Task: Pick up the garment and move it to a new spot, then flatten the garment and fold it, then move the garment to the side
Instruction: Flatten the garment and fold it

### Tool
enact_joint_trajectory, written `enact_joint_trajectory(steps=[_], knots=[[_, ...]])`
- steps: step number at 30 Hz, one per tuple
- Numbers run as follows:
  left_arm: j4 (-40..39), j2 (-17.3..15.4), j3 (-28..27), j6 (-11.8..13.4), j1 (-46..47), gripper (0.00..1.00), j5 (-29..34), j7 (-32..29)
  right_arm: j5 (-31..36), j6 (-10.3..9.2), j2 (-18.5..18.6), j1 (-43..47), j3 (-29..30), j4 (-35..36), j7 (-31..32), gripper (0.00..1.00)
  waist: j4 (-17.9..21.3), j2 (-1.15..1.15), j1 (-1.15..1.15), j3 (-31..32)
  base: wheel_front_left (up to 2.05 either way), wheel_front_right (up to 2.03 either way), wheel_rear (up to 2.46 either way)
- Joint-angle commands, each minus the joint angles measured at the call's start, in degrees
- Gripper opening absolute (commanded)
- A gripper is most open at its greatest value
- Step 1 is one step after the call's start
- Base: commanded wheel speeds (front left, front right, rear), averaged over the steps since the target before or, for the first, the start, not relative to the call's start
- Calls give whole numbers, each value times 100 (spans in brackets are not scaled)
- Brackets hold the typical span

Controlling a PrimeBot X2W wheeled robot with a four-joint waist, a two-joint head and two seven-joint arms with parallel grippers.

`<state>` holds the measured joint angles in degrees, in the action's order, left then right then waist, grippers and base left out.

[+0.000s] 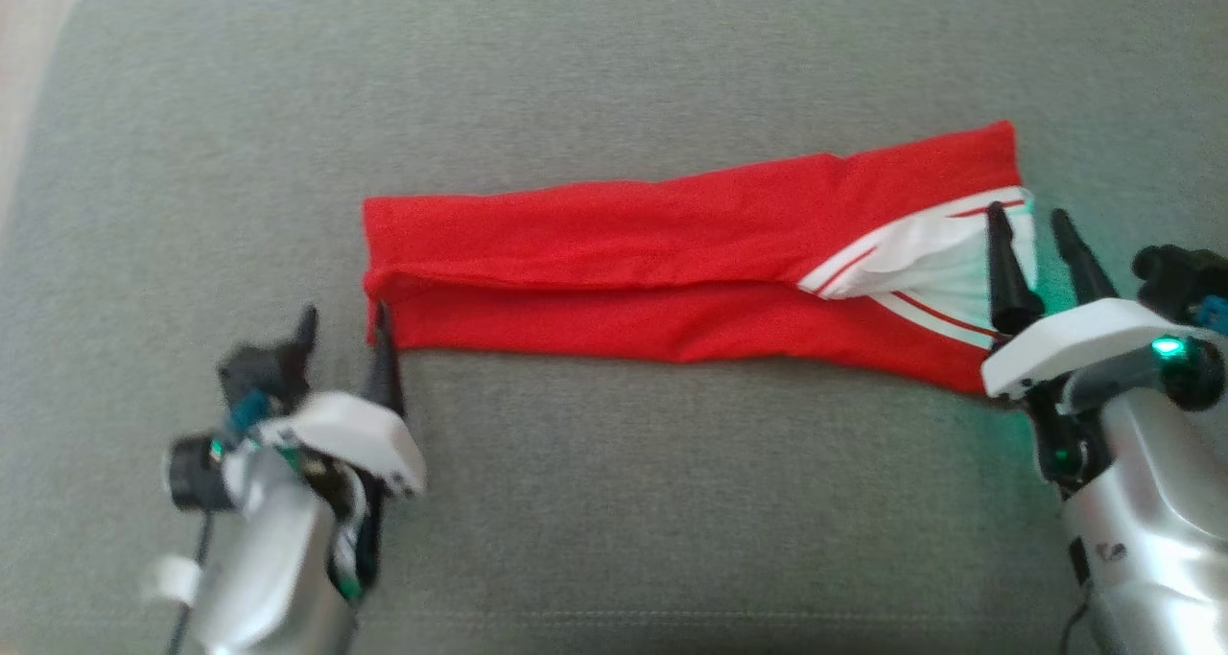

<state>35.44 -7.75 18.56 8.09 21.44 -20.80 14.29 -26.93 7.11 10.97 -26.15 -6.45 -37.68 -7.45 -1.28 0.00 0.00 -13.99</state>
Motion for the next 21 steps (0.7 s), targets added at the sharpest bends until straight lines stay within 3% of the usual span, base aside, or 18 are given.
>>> enact_joint_trajectory(steps=[1,8,15,16,18,19,21], knots=[[-310,-3,-265,-8,-114,100,131,71,149,37,19,-9,47,125,30,100,-152,0,0,45,0,0,0],[-845,356,-618,-168,-766,100,445,71,871,37,-10,1,692,-355,296,100,-525,0,0,85,0,0,0],[-901,455,-775,-321,-893,100,595,71,1167,37,-308,112,835,-723,847,100,-625,0,0,33,0,0,0],[-911,462,-790,-334,-891,100,613,71,1139,37,-359,142,796,-743,938,88,-628,0,0,27,0,0,0],[-926,472,-812,-354,-875,100,640,71,994,37,-446,188,732,-752,1068,14,-624,0,0,15,0,0,0],[-929,476,-819,-362,-864,100,651,71,946,37,-463,207,686,-747,1112,0,-617,0,0,11,0,0,0],[-940,481,-813,-385,-838,100,669,71,887,37,-470,229,629,-707,1129,0,-602,0,0,-1,0,0,0]])
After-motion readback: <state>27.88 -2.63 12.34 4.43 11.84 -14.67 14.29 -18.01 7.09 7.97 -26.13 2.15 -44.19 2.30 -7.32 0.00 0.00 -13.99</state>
